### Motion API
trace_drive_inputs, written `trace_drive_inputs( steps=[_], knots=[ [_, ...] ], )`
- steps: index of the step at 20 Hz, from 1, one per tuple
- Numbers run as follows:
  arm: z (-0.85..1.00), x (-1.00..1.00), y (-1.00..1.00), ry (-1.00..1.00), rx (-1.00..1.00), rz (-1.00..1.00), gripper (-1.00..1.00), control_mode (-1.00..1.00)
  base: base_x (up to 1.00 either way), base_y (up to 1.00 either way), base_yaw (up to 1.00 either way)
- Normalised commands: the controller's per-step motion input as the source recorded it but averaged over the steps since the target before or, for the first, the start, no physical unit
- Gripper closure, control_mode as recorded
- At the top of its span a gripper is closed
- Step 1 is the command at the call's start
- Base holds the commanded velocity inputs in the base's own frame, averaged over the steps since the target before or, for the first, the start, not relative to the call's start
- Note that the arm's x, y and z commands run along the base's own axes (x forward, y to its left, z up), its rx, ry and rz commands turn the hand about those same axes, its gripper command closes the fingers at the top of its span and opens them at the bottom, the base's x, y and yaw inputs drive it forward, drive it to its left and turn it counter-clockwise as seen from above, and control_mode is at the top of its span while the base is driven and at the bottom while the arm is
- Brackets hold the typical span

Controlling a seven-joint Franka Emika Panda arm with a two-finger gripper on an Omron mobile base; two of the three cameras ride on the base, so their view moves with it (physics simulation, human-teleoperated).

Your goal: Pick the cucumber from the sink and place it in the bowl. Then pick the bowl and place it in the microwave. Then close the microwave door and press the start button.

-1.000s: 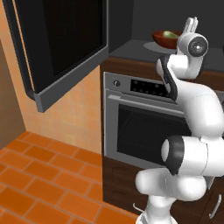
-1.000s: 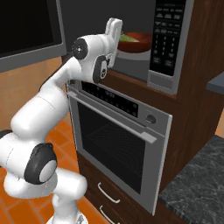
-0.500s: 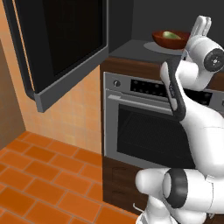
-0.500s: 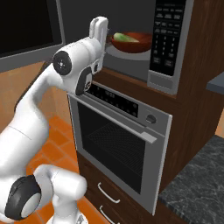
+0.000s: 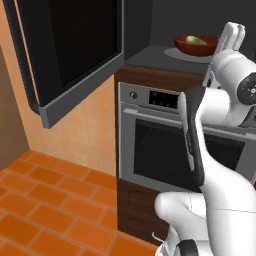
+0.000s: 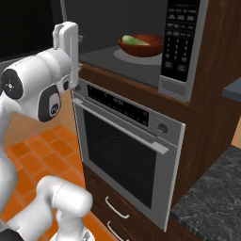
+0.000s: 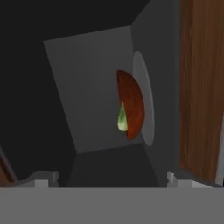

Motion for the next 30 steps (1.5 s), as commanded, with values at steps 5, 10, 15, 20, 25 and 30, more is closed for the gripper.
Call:
trace_drive_inputs(
  steps=[5, 10, 15, 20, 25, 30],
  knots=[
    [0.0, -1.0, 0.72, 0.0, 0.0, 0.0, -1.0, -1.0, 0.0, 0.0, 0.0],
    [0.0, -0.93, 0.63, 0.0, 0.0, 0.0, -1.0, -1.0, 0.0, 0.0, 0.0],
    [0.0, -0.96, 0.49, -0.13, 0.0, 0.0, -1.0, -1.0, 0.0, 0.0, 0.0],
    [0.0, -0.65, 0.65, -0.02, 0.0, 0.0, -1.0, -1.0, 0.0, 0.0, 0.0],
    [-0.11, -0.31, 0.77, -0.05, 0.0, 0.0, -1.0, -1.0, 0.0, 0.0, 0.0],
    [-0.42, 0.0, 0.99, 0.0, -0.04, -0.02, -1.0, -1.0, 0.0, 0.0, 0.0]
  ],
)
